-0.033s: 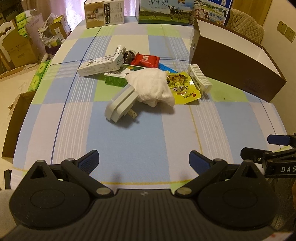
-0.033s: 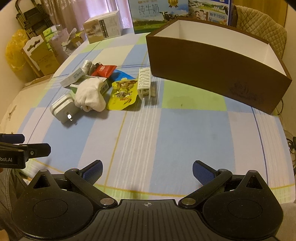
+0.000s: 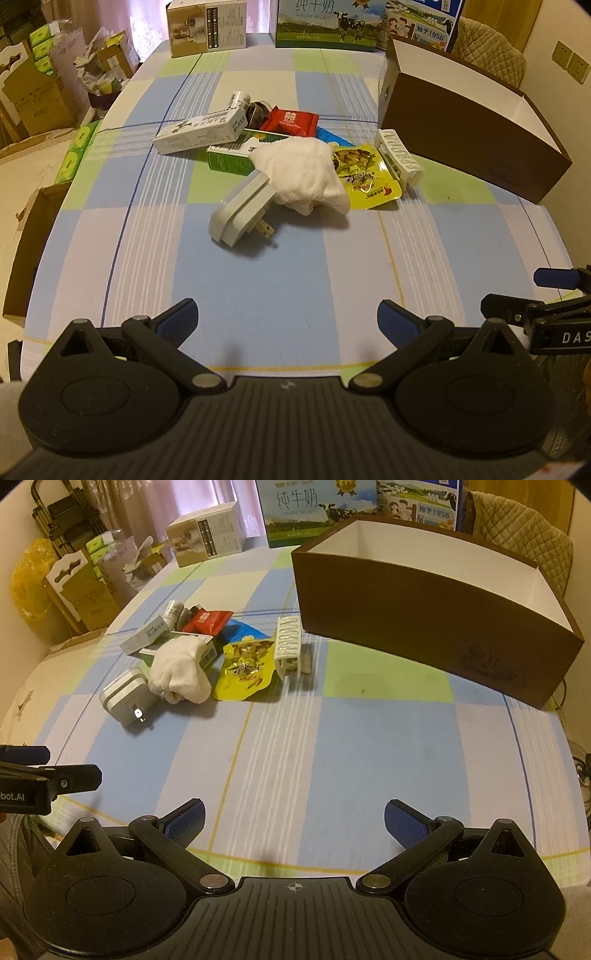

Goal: Organize objects
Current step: 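Move both tools toward the pile of items on the table, then grasp the white plug adapter with left tool while right tool grasps white plastic strip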

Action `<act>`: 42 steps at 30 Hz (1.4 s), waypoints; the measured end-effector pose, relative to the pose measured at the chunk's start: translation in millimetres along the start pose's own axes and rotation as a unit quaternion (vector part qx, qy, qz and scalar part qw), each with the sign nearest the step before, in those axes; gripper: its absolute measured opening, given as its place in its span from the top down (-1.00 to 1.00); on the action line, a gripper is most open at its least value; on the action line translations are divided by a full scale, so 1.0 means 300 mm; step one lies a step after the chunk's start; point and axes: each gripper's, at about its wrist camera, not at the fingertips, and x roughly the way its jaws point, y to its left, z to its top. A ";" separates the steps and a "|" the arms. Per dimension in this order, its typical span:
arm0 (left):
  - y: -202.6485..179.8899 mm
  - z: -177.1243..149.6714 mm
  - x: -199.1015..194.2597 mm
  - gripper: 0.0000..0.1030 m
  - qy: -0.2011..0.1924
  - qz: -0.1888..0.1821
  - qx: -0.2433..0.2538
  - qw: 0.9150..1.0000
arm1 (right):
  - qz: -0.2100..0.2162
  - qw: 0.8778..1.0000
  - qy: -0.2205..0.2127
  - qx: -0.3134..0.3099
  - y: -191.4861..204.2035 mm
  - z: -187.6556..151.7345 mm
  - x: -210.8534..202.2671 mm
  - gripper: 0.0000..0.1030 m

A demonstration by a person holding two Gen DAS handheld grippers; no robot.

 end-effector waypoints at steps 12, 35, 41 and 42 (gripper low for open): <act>0.055 0.105 0.115 -0.89 -0.031 0.014 0.059 0.998 | -0.002 0.999 -0.045 -0.027 -0.024 0.115 0.056 -0.96; 0.082 0.212 0.327 -0.05 -0.018 0.009 0.106 0.994 | -0.013 0.995 -0.095 -0.011 -0.116 0.246 0.244 -0.81; 0.085 0.209 0.333 0.34 -0.016 0.008 0.100 0.995 | -0.006 0.995 -0.098 -0.020 -0.102 0.251 0.246 -0.76; 0.084 0.206 0.329 0.36 -0.017 0.009 0.102 0.995 | -0.003 0.995 -0.098 -0.021 -0.097 0.250 0.248 -0.74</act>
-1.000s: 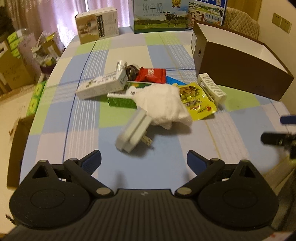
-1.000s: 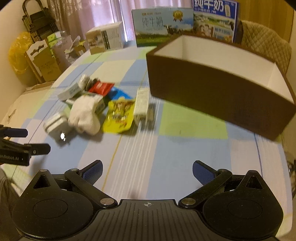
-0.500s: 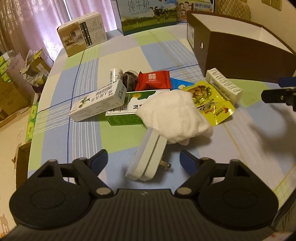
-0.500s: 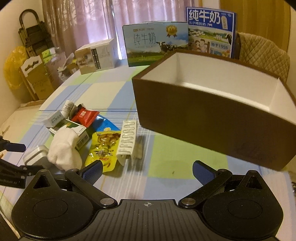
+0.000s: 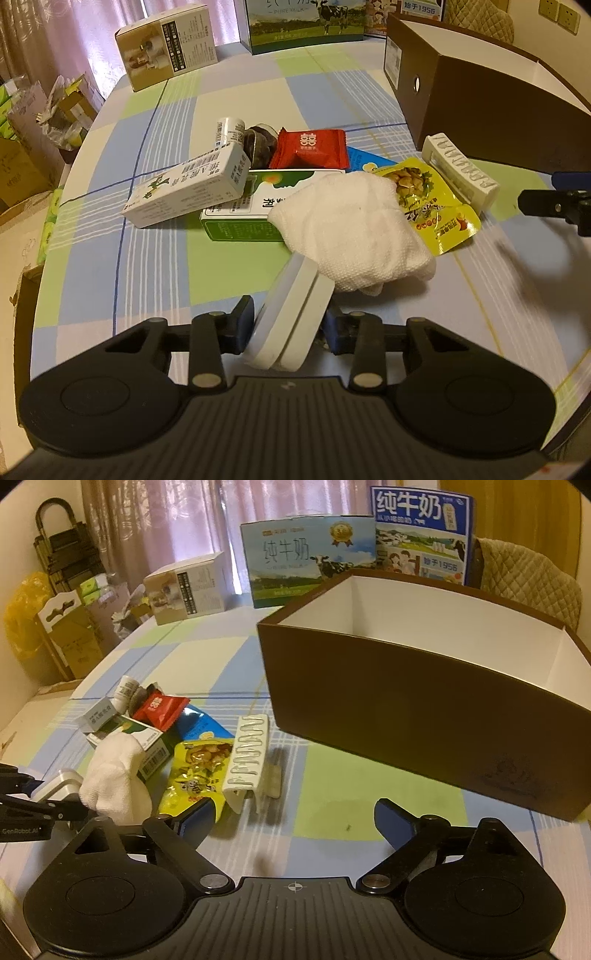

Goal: Organize objects
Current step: 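Grasp the white plug adapter with left tool while right tool grasps white plastic strip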

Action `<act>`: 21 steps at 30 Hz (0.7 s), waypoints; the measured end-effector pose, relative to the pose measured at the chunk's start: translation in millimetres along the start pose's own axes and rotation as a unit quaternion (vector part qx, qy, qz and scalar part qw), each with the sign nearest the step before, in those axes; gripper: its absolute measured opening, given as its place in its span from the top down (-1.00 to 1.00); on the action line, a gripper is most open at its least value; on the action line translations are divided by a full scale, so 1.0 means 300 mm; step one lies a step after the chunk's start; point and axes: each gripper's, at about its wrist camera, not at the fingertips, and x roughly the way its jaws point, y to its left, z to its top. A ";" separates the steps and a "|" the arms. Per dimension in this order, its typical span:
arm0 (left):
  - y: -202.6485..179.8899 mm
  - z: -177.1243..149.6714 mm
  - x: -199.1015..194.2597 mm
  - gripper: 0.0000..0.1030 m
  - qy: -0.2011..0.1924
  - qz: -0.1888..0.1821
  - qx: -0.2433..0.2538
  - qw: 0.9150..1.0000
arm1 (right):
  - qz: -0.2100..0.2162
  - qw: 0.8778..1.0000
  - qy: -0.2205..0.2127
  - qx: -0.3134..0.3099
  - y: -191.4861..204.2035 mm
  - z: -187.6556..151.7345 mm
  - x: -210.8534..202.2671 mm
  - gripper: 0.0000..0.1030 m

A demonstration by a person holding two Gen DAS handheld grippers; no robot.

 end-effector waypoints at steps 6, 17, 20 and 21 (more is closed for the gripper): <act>0.006 0.001 -0.028 0.41 -0.019 0.009 -0.004 1.000 | 0.027 0.999 -0.017 -0.013 0.039 0.022 0.008 -0.48; 0.059 0.039 -0.063 0.41 -0.045 0.024 -0.047 0.998 | 0.014 0.999 0.003 -0.042 0.111 0.083 0.135 0.10; 0.070 0.047 -0.059 0.41 -0.045 0.029 -0.054 0.997 | 0.008 0.999 0.015 -0.034 0.110 0.098 0.192 0.19; 0.075 0.047 -0.058 0.41 -0.045 0.030 -0.057 0.997 | 0.007 0.999 0.018 -0.030 0.110 0.104 0.211 0.20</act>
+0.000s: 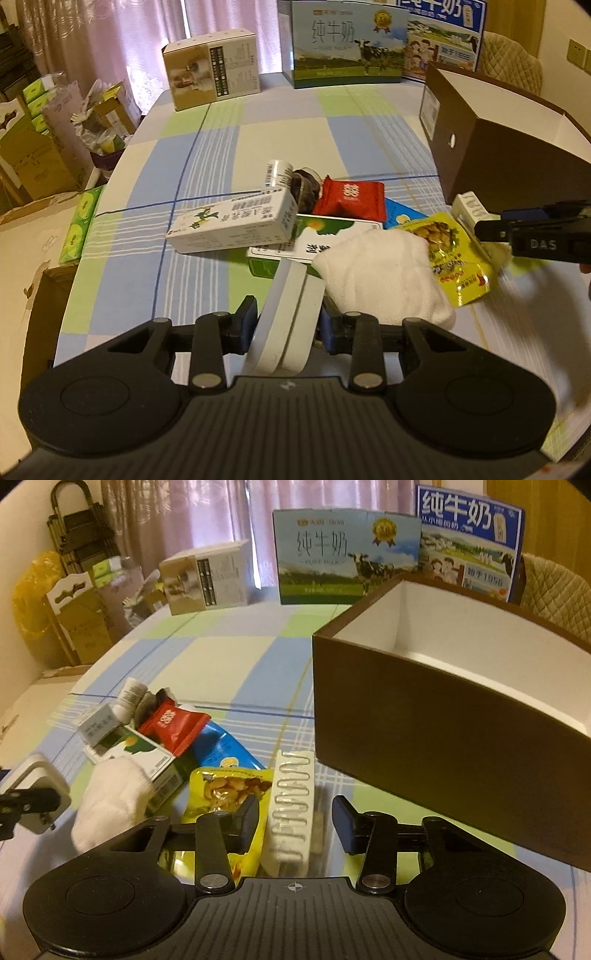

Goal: Organize objects
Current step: 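Grasp the white plug adapter with left tool while right tool grasps white plastic strip, then carry the plug adapter and plastic strip with both tools over the open box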

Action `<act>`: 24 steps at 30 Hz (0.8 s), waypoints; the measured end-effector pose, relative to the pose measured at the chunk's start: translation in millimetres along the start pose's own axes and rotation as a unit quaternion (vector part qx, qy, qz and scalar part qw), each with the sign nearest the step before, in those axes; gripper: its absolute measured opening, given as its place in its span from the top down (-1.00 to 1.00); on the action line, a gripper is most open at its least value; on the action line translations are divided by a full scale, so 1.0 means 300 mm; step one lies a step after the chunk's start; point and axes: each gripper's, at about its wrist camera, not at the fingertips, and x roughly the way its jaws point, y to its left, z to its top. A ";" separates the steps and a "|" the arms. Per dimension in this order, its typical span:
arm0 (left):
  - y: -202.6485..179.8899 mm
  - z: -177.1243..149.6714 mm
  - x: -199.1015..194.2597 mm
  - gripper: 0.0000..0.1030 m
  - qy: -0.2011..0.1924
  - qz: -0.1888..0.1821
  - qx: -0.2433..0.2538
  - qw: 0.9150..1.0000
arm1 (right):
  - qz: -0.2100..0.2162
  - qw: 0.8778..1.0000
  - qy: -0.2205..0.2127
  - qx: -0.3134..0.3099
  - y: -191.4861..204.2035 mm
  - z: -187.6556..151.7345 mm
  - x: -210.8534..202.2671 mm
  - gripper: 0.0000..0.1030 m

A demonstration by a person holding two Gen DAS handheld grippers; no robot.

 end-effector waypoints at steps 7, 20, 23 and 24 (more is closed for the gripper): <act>0.009 0.007 0.017 0.41 0.003 0.004 -0.004 1.000 | 0.006 1.000 0.021 0.013 -0.021 0.007 0.042 0.52; -0.025 0.031 -0.074 0.41 -0.022 -0.016 -0.012 1.000 | 0.030 0.999 -0.003 0.032 -0.078 0.017 -0.217 0.52; -0.064 0.066 -0.121 0.41 -0.039 -0.027 -0.002 0.999 | 0.036 0.998 -0.030 0.033 -0.094 0.036 -0.312 0.52; -0.079 0.080 -0.133 0.41 -0.044 -0.030 0.001 0.999 | 0.034 0.998 -0.040 0.034 -0.100 0.045 -0.341 0.52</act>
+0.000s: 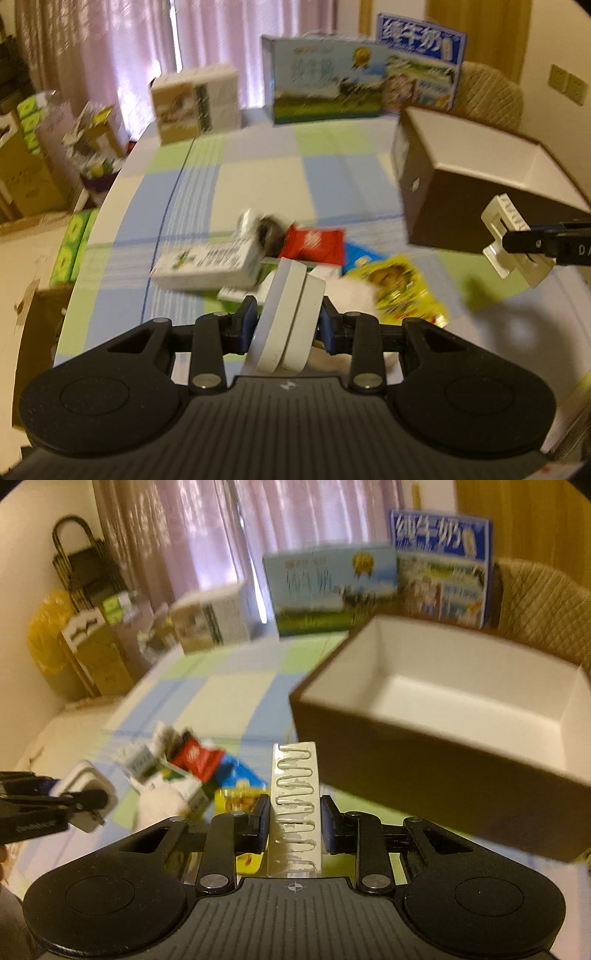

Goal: Organize objects
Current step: 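Carry the plug adapter and plastic strip with both tools over the open box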

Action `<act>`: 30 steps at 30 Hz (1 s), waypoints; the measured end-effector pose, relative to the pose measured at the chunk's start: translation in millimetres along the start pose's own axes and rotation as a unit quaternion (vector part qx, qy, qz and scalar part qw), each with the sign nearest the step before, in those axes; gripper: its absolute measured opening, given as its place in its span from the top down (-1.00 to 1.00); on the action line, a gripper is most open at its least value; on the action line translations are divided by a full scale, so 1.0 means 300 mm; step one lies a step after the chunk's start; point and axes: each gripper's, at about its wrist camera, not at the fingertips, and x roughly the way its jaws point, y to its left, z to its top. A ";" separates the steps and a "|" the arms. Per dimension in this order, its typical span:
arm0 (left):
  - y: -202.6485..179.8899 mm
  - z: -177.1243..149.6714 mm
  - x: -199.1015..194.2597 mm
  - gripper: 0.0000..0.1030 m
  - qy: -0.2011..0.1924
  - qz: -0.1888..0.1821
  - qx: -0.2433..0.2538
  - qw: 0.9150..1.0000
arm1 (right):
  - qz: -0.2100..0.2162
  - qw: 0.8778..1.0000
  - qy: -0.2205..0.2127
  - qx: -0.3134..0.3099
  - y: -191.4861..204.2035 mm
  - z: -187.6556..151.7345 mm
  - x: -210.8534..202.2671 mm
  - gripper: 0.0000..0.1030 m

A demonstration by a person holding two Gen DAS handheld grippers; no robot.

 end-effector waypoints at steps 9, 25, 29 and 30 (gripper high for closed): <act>-0.205 0.238 -0.024 0.41 -0.051 -0.050 0.036 0.997 | -0.035 0.995 -0.067 0.057 -0.119 0.118 -0.162 0.52; -0.646 0.537 0.235 0.41 -0.042 -0.129 0.074 0.988 | -0.133 0.974 -0.056 0.173 -0.501 0.235 -0.044 0.52; -0.726 0.539 0.349 0.41 -0.012 -0.133 0.077 0.988 | -0.145 0.970 -0.017 0.195 -0.585 0.202 0.046 0.52; -0.745 0.537 0.380 0.41 -0.003 -0.133 0.077 0.988 | -0.145 0.969 -0.007 0.200 -0.601 0.192 0.065 0.52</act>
